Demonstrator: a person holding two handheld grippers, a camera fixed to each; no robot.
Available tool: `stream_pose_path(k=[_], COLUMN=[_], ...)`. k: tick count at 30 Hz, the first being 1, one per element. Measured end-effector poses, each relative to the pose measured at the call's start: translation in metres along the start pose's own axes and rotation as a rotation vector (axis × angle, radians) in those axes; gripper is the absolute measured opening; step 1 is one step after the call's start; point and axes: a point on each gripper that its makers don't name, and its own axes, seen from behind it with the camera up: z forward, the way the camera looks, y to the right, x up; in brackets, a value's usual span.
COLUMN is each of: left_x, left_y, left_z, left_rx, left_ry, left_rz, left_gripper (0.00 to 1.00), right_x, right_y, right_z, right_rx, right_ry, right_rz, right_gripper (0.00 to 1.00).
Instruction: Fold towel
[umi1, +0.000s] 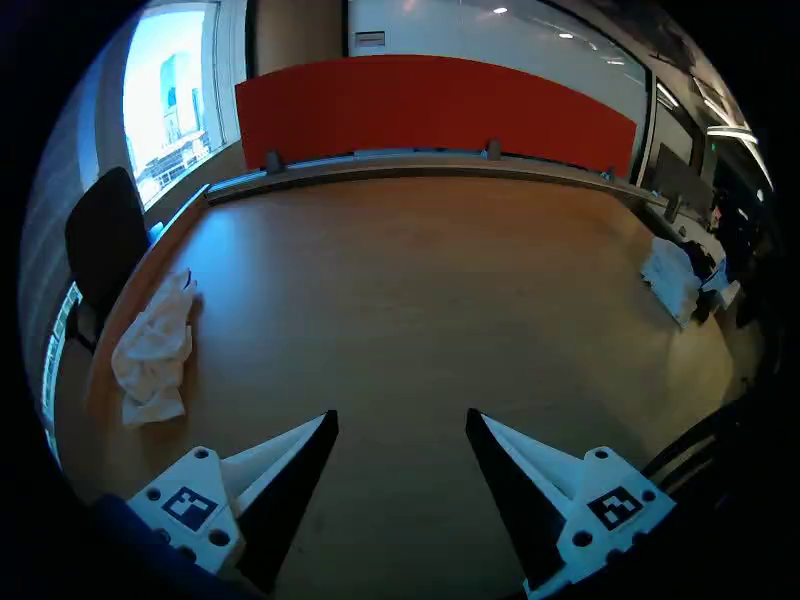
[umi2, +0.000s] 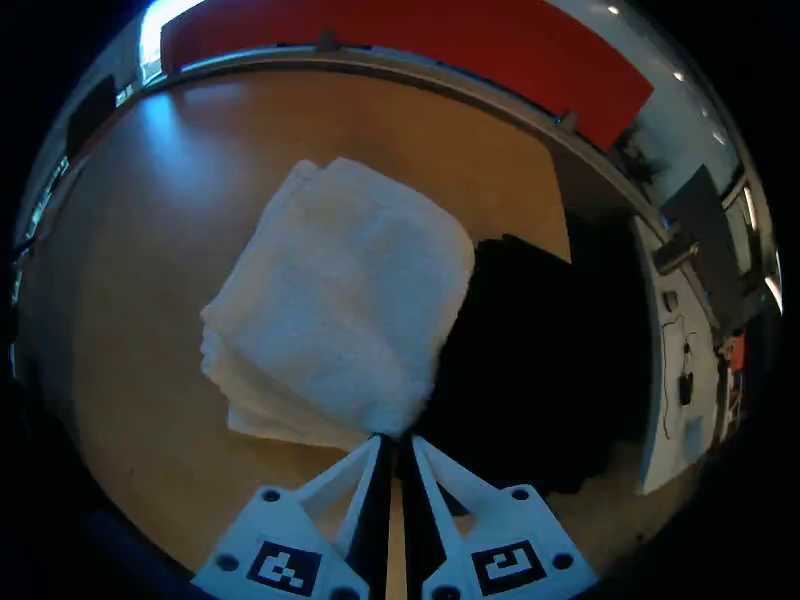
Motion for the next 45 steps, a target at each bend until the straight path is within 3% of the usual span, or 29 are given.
stream_pose_path(k=[19, 26, 34, 45], left_x=[0.0, 0.0, 0.002, 0.004], left_y=[-0.003, -0.003, -0.003, -0.004], left_z=[-0.002, -0.001, 0.0, -0.001], left_rx=[0.002, 0.002, -0.003, -0.009], left_ry=[-0.002, 0.0, 0.005, 0.013], left_rz=[0.001, 0.001, -0.003, 0.0], left_gripper=[0.95, 0.95, 0.95, 0.95], right_x=[-0.002, -0.002, -0.004, -0.003], right_y=[0.002, 0.001, 0.001, 0.001], right_z=[0.01, 0.006, -0.003, -0.014], right_rx=[-0.032, -0.036, -0.048, -0.066], right_ry=[-0.025, -0.009, 0.01, 0.028], right_rz=[0.018, 0.025, 0.024, 0.029], right_gripper=[0.07, 0.1, 0.24, 0.27])
